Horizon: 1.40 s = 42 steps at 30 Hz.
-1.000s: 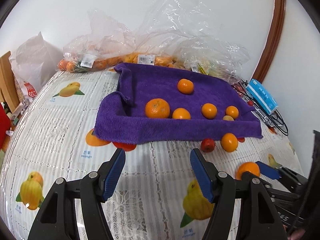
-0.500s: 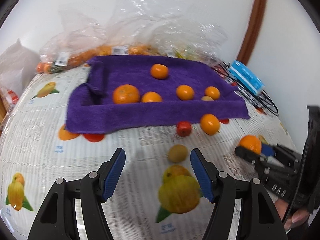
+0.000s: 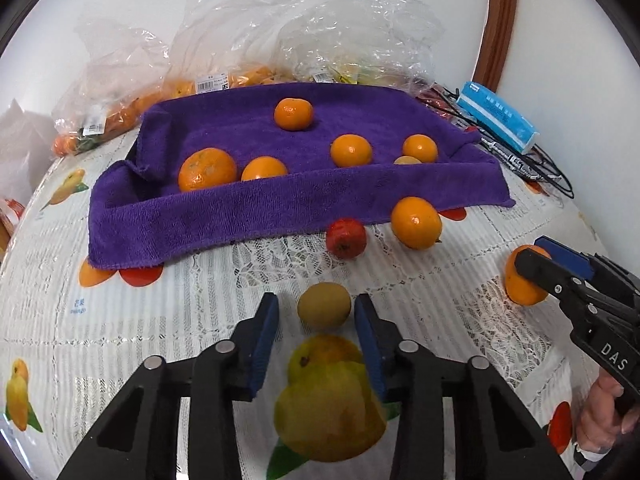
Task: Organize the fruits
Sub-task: 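Close the right tool on a large orange while the left closes on a yellow-brown fruit, then lift and carry the orange with the right tool while the left carries its fruit over the towel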
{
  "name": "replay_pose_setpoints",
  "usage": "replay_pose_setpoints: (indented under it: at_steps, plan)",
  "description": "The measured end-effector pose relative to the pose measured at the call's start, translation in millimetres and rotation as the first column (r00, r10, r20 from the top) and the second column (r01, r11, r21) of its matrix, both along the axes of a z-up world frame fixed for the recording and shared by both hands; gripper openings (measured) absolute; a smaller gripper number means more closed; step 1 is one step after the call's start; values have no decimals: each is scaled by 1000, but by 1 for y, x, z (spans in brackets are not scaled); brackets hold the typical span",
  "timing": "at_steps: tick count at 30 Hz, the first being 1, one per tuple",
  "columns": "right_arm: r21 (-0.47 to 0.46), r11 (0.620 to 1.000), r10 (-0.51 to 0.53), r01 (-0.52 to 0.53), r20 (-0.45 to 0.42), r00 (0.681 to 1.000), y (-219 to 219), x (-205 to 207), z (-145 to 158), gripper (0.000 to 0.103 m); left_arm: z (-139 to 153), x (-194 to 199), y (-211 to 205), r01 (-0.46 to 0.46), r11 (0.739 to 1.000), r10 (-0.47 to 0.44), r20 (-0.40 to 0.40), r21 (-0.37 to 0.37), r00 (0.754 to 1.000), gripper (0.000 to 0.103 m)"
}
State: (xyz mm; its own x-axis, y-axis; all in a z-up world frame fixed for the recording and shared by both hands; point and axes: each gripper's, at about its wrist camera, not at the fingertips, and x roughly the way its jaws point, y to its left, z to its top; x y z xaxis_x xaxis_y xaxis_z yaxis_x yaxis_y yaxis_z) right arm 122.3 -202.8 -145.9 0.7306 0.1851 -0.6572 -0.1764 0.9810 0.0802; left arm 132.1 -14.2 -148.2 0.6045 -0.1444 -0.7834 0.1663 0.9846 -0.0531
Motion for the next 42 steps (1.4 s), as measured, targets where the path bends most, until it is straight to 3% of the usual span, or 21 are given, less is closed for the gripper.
replay_pose_setpoints:
  at_steps: [18,24,26,34,42]
  plan:
    - [79,997,24,-13,-129,991,-10,14,-16,43,-1,5,5,0,999,0,-3,-44,1000,32]
    - [69,998,19,-10,-129,991,-6,14,-16,45,-1,5,0,1,1000,-1,1,-7,1000,32]
    - [58,998,26,-18,-130,991,-4,15,-16,45,-1,5,1,2,1000,-2,2,-28,1000,25]
    - [73,997,42,-33,-120,992,-6,14,-14,43,1,3,18,3,987,1,24,-162,1000,25]
    - [55,998,47,-42,-85,995,-1,6,-9,43,7,0,23,-9,984,19,58,-176,998,25]
